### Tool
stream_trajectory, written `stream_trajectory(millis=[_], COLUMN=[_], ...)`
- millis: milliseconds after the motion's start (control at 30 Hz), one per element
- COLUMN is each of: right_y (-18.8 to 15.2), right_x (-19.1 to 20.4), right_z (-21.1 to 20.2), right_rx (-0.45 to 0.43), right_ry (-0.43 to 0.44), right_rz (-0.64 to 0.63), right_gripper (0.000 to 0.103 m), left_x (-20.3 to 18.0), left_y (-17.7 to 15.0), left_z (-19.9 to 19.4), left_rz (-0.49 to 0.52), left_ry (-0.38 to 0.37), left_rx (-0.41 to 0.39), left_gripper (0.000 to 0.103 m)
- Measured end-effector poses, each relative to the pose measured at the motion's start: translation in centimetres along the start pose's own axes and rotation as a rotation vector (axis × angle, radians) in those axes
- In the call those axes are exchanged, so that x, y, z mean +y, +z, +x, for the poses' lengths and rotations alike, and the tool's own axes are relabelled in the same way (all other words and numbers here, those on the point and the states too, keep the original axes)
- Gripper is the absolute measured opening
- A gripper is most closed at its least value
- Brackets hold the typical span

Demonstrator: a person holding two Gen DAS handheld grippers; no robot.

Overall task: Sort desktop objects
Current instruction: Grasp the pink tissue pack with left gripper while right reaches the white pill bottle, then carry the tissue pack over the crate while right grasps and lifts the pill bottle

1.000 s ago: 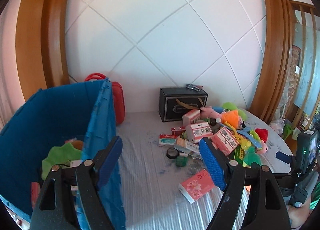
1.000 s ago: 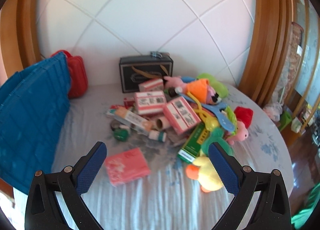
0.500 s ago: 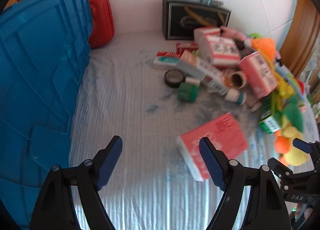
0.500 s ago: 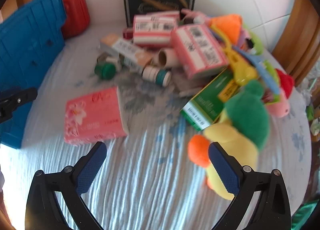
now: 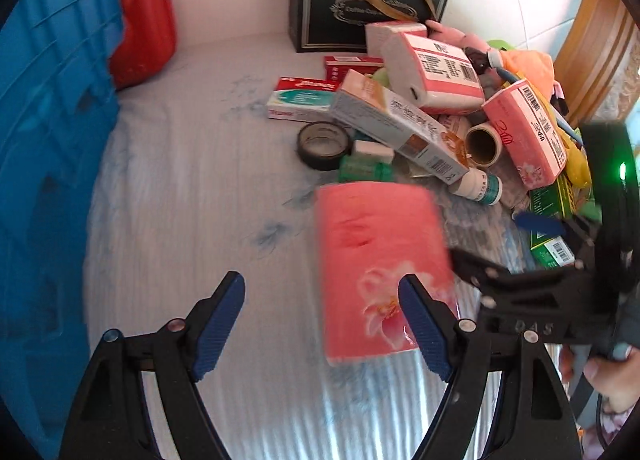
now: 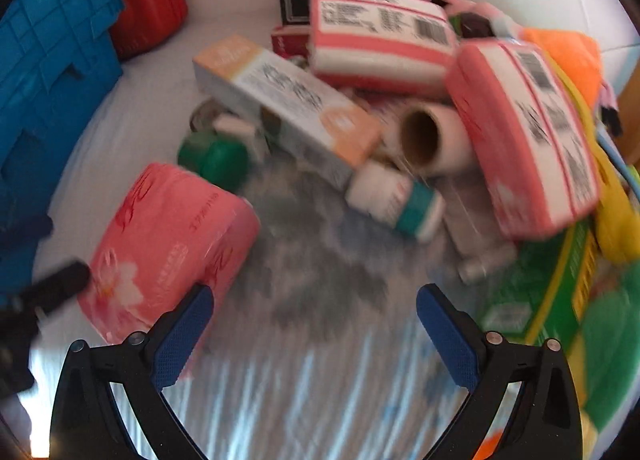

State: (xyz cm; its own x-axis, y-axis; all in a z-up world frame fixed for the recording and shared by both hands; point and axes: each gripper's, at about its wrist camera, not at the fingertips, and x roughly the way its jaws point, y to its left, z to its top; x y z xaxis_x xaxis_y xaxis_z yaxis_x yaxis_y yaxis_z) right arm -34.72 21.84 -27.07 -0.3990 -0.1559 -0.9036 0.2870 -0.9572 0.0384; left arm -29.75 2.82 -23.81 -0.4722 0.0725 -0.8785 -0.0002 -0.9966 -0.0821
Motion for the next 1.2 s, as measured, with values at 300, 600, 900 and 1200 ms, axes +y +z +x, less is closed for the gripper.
stream_trajectory(millis=[300, 600, 900, 1200], right_y=[-0.2, 0.8, 2.2, 1.8], right_x=[-6.9, -5.8, -6.1, -6.5], right_z=[-4.5, -1.7, 2.4, 1.9], right_rx=[-0.087, -0.058, -0.021, -0.032], right_ry=[0.039, 0.065, -0.003, 0.008], right_rz=[0.082, 0.100, 0.177, 0.158], right_gripper=[0.103, 0.068, 0.068, 0.060], left_x=[-5.3, -3.7, -1.9, -1.7], left_y=[0.7, 1.3, 4.7, 3.7], left_z=[4.1, 6.6, 7.4, 7.2], left_rz=[0.027, 0.018, -0.016, -0.037], left_ry=[0.035, 0.145, 0.171, 0.141], left_rx=[0.082, 0.108, 0.055, 0.054], left_gripper=[0.090, 0.084, 0.084, 0.083])
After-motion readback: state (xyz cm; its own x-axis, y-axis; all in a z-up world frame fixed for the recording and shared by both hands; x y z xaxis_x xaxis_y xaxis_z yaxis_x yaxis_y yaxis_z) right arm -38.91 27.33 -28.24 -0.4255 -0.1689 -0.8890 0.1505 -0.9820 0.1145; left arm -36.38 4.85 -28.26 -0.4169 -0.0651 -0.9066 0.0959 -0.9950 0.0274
